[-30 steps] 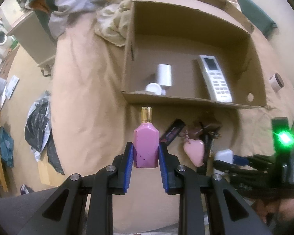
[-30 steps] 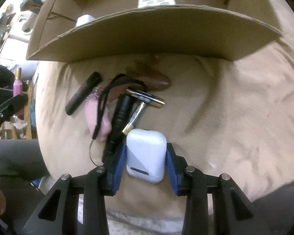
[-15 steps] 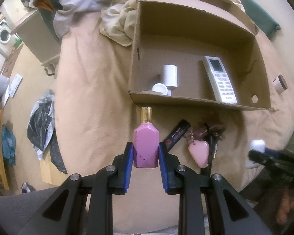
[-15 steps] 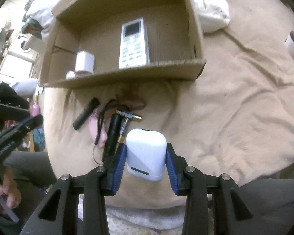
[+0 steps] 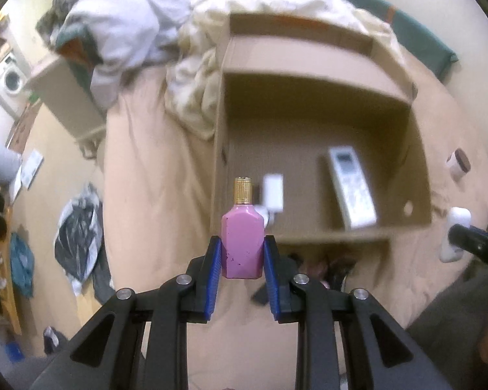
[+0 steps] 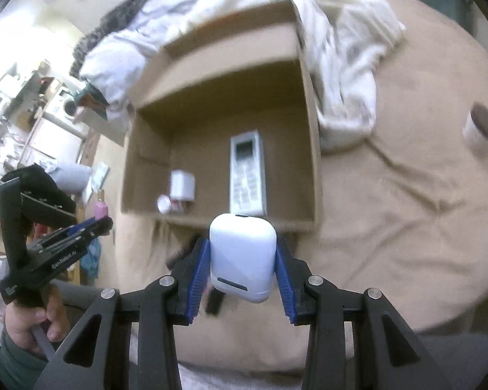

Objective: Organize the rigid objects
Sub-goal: 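Carry perfume and earbud case into the box and open both tools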

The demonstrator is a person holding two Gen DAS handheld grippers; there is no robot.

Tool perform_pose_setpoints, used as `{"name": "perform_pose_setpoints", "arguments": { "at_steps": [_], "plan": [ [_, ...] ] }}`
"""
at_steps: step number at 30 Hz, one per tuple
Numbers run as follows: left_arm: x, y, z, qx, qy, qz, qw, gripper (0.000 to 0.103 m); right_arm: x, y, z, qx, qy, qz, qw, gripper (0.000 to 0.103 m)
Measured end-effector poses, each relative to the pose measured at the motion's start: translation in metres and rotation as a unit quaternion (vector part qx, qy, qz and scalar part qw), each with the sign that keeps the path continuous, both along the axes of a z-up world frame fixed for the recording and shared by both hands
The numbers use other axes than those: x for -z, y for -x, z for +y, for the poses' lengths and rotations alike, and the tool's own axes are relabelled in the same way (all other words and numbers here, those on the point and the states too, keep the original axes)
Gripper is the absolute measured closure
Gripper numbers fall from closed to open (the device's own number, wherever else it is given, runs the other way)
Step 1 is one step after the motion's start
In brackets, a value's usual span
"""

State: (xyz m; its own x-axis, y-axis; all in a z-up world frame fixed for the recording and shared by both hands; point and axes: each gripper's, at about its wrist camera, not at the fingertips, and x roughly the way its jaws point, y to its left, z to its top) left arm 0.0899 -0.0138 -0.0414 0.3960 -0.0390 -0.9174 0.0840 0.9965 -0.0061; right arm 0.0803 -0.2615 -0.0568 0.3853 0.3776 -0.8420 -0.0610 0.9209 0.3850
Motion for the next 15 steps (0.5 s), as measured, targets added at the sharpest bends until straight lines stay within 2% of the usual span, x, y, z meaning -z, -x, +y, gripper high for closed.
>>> {"name": "perform_pose_setpoints", "arguments": {
  "at_steps": [5, 8, 11, 15],
  "plan": [
    [-0.012, -0.035, -0.018, 0.009, -0.008, -0.016, 0.9998, 0.080, -0.011, -0.033, 0.005, -0.008, 0.003, -0.028, 1.000, 0.062],
    [-0.010, -0.053, -0.027, 0.012, -0.011, -0.021, 0.9996, 0.080, -0.002, -0.054, 0.010, -0.002, 0.007, -0.036, 0.999, 0.062],
    [0.002, -0.069, -0.032, 0.012, -0.011, -0.023, 0.9996, 0.080, 0.016, -0.070, 0.015, 0.000, -0.002, -0.030, 1.000, 0.062],
    [0.033, -0.076, -0.035, 0.021, -0.018, -0.018, 0.9994, 0.080, 0.044, -0.076, 0.025, -0.005, 0.011, -0.028, 1.000, 0.062]
  ]
}}
